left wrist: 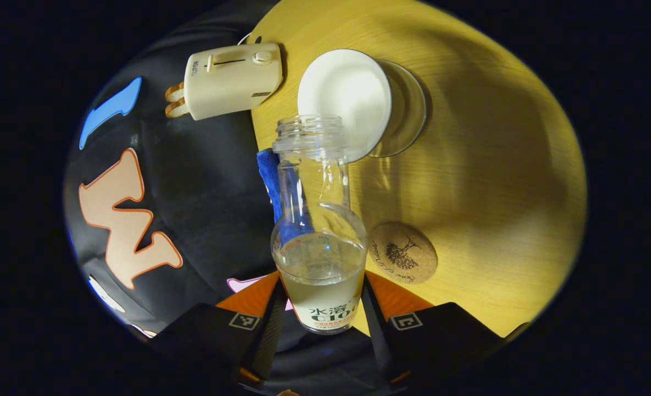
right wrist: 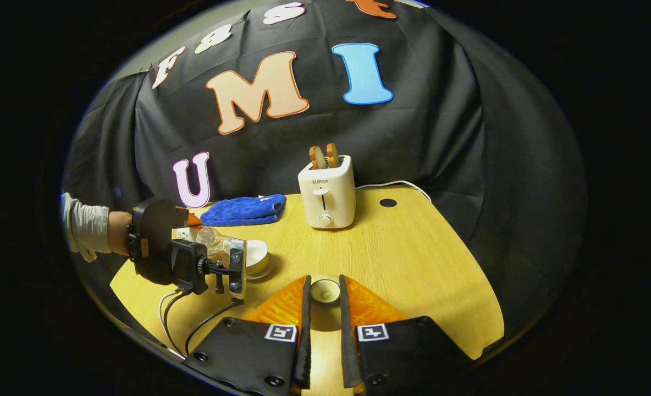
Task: Open the teacup lid with one hand, grasp the water bottle and pour water into the teacup with the other hand; after pouring, place the water bottle on the coaster and then close the teacup lid.
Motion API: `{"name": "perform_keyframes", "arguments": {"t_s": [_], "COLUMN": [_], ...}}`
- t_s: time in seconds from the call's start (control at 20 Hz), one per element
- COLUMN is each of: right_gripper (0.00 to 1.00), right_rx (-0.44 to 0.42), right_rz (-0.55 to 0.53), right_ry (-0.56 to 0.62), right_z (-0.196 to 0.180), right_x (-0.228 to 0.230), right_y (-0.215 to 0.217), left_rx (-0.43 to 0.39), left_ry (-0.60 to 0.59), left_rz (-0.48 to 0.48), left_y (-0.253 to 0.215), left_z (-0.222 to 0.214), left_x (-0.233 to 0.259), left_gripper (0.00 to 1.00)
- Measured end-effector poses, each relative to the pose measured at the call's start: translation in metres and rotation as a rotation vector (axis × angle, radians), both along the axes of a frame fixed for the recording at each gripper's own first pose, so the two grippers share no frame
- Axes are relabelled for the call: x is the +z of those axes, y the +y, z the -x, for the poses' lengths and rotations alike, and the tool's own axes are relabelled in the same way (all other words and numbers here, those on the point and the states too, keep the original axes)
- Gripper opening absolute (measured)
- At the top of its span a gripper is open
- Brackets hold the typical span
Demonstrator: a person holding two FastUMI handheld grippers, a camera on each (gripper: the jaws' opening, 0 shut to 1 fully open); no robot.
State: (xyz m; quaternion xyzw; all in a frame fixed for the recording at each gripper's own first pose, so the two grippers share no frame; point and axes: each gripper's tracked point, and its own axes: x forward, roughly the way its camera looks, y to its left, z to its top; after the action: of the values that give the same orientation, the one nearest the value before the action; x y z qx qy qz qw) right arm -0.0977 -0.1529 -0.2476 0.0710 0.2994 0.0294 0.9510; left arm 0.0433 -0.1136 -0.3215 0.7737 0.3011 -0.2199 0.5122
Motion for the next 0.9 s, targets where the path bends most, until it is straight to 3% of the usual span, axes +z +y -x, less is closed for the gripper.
{"name": "perform_keyframes", "arguments": {"t_s": [0.9], "right_gripper": [0.26], "right_rx": [0.007], "right_rz": [-0.01], "right_ry": [-0.006], "right_z": [0.001], "right_x": [-0.004], "right_y": [0.006], "left_rx": [-0.129], "left_ry": [0.039], "left_rz": [-0.27], "left_y": [-0.008], "left_z": [-0.019], "left_x": [0.04], "left_gripper": [0.7]}}
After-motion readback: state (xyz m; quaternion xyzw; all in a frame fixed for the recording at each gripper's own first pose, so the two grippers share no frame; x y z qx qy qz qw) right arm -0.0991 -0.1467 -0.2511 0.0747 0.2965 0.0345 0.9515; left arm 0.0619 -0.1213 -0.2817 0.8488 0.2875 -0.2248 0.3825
